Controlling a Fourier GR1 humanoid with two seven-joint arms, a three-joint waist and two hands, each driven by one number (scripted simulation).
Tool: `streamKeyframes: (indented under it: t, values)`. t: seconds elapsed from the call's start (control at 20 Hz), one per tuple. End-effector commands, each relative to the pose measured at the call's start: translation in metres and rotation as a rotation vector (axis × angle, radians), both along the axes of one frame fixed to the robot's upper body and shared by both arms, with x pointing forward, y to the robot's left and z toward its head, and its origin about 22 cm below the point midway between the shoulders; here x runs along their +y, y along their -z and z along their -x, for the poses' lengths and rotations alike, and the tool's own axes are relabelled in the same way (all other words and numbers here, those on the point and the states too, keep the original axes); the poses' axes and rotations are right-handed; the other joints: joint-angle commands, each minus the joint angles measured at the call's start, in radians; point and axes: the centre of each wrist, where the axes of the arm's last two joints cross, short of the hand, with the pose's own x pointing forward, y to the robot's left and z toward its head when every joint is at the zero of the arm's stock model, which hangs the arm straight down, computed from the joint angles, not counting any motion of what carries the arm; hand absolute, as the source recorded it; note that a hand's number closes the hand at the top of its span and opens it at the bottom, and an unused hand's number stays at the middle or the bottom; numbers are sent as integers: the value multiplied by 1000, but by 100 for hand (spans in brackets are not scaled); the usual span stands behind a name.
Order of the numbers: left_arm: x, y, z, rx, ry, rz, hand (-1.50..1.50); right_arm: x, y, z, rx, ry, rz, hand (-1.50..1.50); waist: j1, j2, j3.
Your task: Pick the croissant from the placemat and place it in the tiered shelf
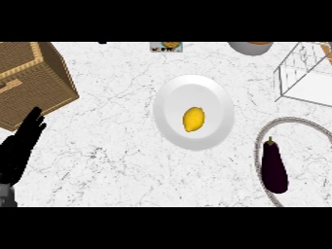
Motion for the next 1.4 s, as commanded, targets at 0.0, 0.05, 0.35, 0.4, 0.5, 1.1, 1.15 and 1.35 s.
streamKeyframes:
  t: [0.0, 0.05, 0.35, 0.4, 0.5, 1.1, 1.15, 1.35]
  values:
    - [2, 8, 3, -11, 9, -1, 0, 3, -1, -23, 1, 46, 48, 150, 7, 1, 0]
    - [-15, 19, 10, 16, 21, -4, 0, -6, 15, -26, 18, 52, 70, 150, 2, 0, 0]
    - [-12, 3, 1, -6, 10, 14, 0, -17, 33, -68, 25, 54, 15, 150, 13, 3, 0]
    - [4, 2, -4, -17, 7, 2, 0, -16, 49, -75, 27, 54, -3, 150, 6, 2, 0]
    - [2, 7, -4, 4, -7, 3, 0, -37, 54, -74, 20, 40, -35, 150, 4, 3, 1]
    - [-9, 5, -4, 6, 14, -10, 0, -40, 100, -113, 71, 141, -8, -150, 12, 7, 1]
    - [-5, 10, 4, 1, 18, 2, 0, -59, 79, -100, 75, 159, -4, -150, 20, 9, 2]
    - [3, -3, -5, -7, 13, -10, 0, -45, 77, -115, 23, 104, -85, -150, 11, 5, 1]
